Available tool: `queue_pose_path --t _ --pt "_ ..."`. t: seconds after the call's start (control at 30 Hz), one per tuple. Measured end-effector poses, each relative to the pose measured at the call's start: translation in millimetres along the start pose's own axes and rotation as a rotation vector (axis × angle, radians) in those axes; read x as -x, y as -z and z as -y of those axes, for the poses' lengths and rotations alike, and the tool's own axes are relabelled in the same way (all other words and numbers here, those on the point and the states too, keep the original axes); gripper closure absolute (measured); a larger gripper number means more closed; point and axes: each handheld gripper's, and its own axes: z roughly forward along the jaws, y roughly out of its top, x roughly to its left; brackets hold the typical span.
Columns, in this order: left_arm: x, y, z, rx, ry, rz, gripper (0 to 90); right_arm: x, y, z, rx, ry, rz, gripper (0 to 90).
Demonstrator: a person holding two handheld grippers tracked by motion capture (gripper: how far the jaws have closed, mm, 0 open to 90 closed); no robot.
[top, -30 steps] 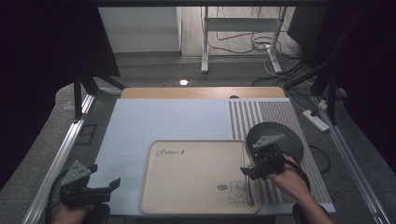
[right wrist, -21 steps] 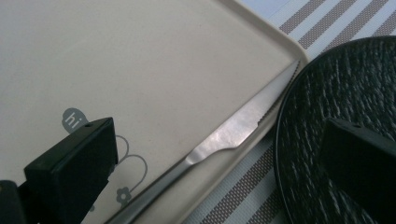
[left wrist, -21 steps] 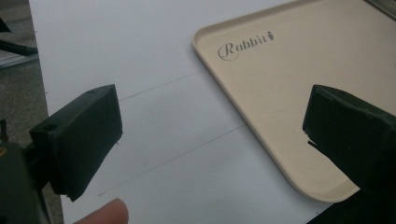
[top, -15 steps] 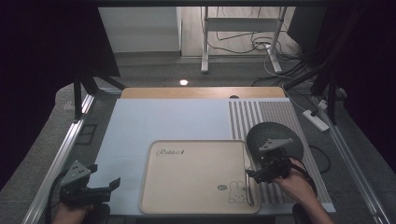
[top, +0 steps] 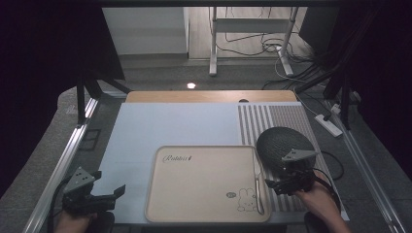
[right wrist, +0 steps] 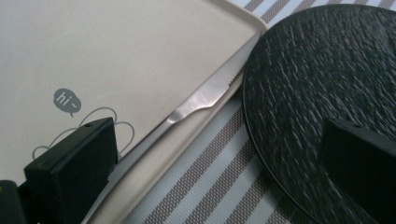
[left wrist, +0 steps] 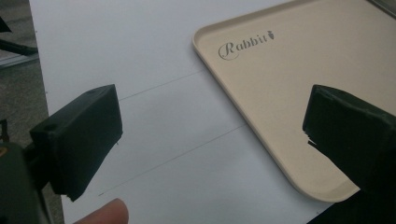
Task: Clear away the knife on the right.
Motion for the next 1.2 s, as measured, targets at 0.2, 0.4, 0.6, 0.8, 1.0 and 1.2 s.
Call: queue_pose_path --t 0.2,0.4,0.6,0.8,1.0,1.2 --pt "0.2 0.0 -0.1 0.0 -0.001 -0.001 4.8 3.1 9.4 6.4 0.031 -0.025 -0.004 0.0" --pt "0.2 -0.2 -0.2 -0.002 -0.001 -0.002 4.8 5.2 17.2 9.5 0.056 -0.046 -0.001 0.0" --pt "0.2 -0.3 -0.3 -0.004 0.0 -0.003 4.8 5.0 20.8 11.3 0.046 -0.039 0.005 0.0" --pt "0.3 -0.5 -0.3 -0.006 0.0 -0.005 4.8 6.6 25.5 13.9 0.044 -0.057 0.016 0.0" --pt "0.6 -0.7 -0.4 -0.009 -0.004 -0.007 4.8 10.6 31.7 18.2 0.062 -0.095 0.022 0.0" --pt "0.2 -0.6 -0.2 -0.009 -0.001 -0.006 4.8 11.5 36.7 21.7 0.06 -0.101 0.03 0.0"
